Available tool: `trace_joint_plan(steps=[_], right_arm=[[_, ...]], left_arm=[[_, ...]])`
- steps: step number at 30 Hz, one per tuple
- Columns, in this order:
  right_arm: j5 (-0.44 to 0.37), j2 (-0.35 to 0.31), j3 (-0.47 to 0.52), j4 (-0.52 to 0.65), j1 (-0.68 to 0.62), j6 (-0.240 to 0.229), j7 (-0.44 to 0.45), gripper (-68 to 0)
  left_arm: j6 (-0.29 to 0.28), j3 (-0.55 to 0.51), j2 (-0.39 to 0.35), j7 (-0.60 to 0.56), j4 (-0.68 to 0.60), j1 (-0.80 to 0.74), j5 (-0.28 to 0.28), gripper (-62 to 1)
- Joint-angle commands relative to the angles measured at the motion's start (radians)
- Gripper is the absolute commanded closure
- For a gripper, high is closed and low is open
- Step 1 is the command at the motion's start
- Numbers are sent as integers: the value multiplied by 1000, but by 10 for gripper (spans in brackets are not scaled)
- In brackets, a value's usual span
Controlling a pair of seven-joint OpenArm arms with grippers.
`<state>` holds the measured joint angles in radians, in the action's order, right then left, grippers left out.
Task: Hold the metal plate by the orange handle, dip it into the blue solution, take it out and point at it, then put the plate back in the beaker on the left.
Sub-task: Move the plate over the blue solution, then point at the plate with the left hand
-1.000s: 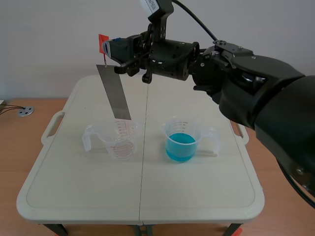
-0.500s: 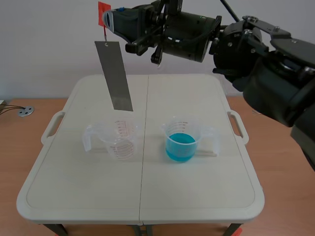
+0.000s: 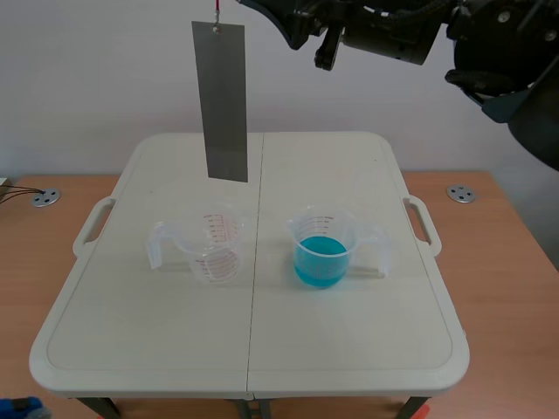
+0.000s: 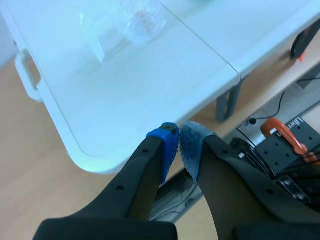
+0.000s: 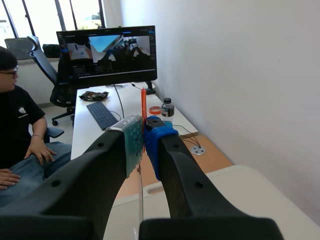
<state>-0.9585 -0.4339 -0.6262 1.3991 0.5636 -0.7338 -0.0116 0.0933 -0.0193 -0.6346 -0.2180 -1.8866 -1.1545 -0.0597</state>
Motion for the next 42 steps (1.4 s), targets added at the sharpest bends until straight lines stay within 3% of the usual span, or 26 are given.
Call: trace_joint_plan(steps=[1, 8, 14, 27, 32, 42], right_arm=[[-19, -13, 36, 8, 1, -12, 10, -13], [-18, -35, 118, 8, -71, -12, -32, -13], [-22, -62, 168, 8, -129, -12, -36, -13], [-23, -89, 246, 29, -192, -12, -73, -13], [-31, -115, 272, 82, -224, -12, -72, -13], [-45, -145, 281, 133, -254, -12, -80, -13]], left_arm=[[-2, -1, -1, -17, -19, -6, 2, -68], [-6, -3, -17, -93, -19, 6, 1, -68], [-27, -3, -45, -100, -19, 103, -7, -68], [-264, 52, -84, -95, -18, 430, -57, -68], [-324, 139, -84, -25, -16, 586, -60, -68], [-325, 397, -18, 139, 85, 945, -60, -68]])
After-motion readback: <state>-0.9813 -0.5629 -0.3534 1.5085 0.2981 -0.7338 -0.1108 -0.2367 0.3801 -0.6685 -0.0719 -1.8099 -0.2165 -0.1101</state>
